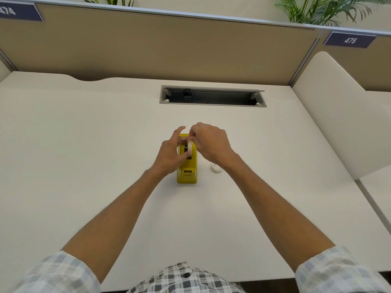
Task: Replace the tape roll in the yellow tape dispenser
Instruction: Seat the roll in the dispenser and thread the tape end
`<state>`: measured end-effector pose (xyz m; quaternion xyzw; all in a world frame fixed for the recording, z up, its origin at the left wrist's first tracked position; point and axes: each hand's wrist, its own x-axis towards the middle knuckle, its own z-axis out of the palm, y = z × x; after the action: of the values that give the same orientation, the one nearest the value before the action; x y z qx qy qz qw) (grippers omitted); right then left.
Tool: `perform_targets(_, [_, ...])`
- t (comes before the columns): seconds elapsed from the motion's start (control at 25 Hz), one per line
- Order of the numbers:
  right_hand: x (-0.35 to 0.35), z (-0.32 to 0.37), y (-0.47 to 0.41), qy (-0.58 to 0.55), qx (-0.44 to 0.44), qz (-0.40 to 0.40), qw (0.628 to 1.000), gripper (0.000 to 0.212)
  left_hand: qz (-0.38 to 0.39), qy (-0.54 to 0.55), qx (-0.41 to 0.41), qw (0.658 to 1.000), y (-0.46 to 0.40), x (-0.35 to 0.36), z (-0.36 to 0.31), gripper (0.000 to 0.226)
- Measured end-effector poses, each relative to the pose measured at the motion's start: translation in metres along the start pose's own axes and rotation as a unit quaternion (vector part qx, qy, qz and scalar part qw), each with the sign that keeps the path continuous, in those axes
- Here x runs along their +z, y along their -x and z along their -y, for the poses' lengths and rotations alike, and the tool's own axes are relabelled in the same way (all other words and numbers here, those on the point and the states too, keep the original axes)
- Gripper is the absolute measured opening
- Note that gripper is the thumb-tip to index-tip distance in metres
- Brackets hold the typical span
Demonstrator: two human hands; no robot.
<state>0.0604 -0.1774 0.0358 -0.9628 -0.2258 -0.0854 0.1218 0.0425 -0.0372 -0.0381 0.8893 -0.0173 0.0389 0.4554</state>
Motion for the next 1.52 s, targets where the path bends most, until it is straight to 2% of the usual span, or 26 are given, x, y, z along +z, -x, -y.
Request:
perform_targets(0.4, [0.013,-0.006,-0.014,-0.057,0.057,0.031,0.996,0.019,-0.011,-0.002,0.007,1.000,0.005,-0.002,-0.013,0.100])
perform_targets(0.84, [0.024,-0.009,-0.019,-0.105,0.103,0.046,0.988,0.017,-0.029,-0.016,0.012,0.999,0.008,-0.001,-0.019,0.099])
perform_targets(1.04, [0.026,-0.008,-0.019,-0.116,0.104,0.044,0.987,0.016,-0.021,0.019,0.007,1.000,0.011,-0.002,-0.019,0.090])
perform_targets(1.32, [0.026,-0.009,-0.017,-0.137,0.102,0.040,0.985,0.017,-0.061,0.088,-0.027,0.994,0.005,-0.002,-0.020,0.068])
perform_targets(1.52, [0.026,-0.010,-0.016,-0.140,0.098,0.038,0.985,0.016,-0.061,0.048,-0.073,0.994,0.001,-0.001,-0.016,0.055])
